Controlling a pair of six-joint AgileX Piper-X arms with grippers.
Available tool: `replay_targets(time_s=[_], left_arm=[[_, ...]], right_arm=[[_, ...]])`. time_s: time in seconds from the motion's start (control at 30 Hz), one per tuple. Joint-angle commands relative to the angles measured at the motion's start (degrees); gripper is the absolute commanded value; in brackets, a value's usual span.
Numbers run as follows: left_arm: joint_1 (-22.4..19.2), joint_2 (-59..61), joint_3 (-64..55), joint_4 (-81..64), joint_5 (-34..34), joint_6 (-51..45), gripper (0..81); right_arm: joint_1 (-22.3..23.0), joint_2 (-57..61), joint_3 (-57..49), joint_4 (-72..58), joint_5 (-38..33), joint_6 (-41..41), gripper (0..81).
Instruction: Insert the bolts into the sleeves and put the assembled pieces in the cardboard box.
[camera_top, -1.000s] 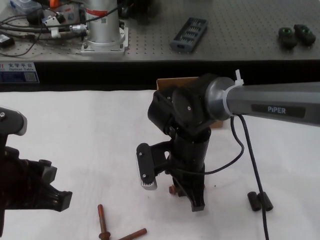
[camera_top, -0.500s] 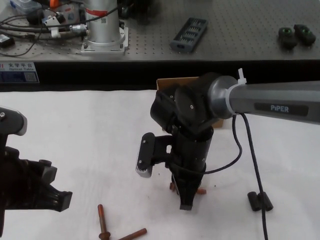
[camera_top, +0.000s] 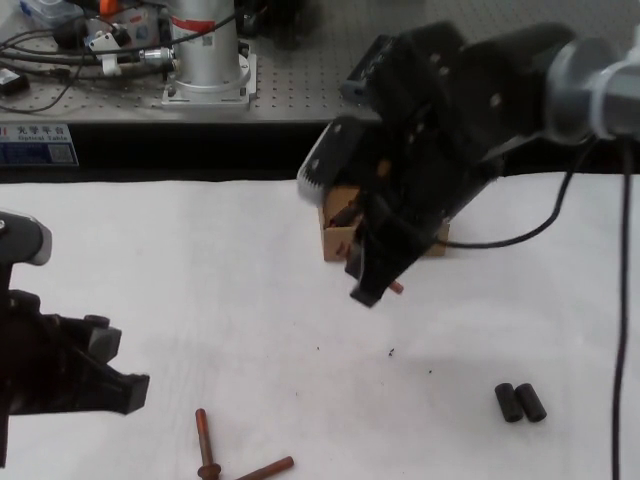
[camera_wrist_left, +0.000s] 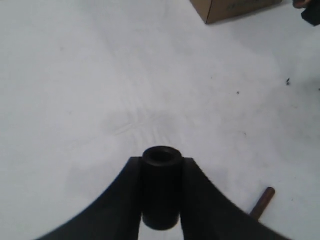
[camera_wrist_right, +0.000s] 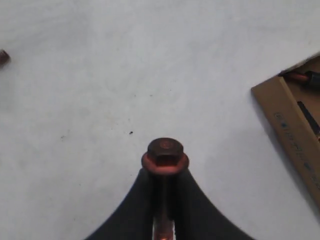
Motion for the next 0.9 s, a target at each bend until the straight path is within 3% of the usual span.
replay_targets(time_s=[0.0, 0.17, 0.43, 0.6, 0.73, 0.87], left_arm=[[0.08, -0.59, 2.23, -8.01, 4.45, -3.96, 11.4], [0.08, -0.59, 7.48, -16.39, 8.46, -8.24, 11.4], [0.08, -0.59, 16.15, -34.08, 12.12, -13.5, 11.4], [-0.34, -0.59, 17.29, -37.47, 14.14, -13.51, 11.4], [-2.44, 0.15, 18.07, -40.97, 14.18, -13.67, 11.4], [-5.78, 4.21, 18.11, -45.54, 14.02, -15.1, 11.4]], right_arm=[[-0.48, -2.32, -0.43, -0.88, -5.72, 2.67, 4.3], [-0.52, -4.43, -0.19, -1.8, -11.47, 4.27, 4.3], [-2.65, -9.0, 0.58, -5.39, -28.94, 9.42, 4.3], [-4.47, -12.17, 0.58, -6.05, -36.87, 10.04, 4.3], [-5.03, -15.22, 2.51, -7.3, -42.5, 10.84, 4.3], [-5.02, -19.75, 7.98, -13.63, -43.02, 14.33, 4.3]])
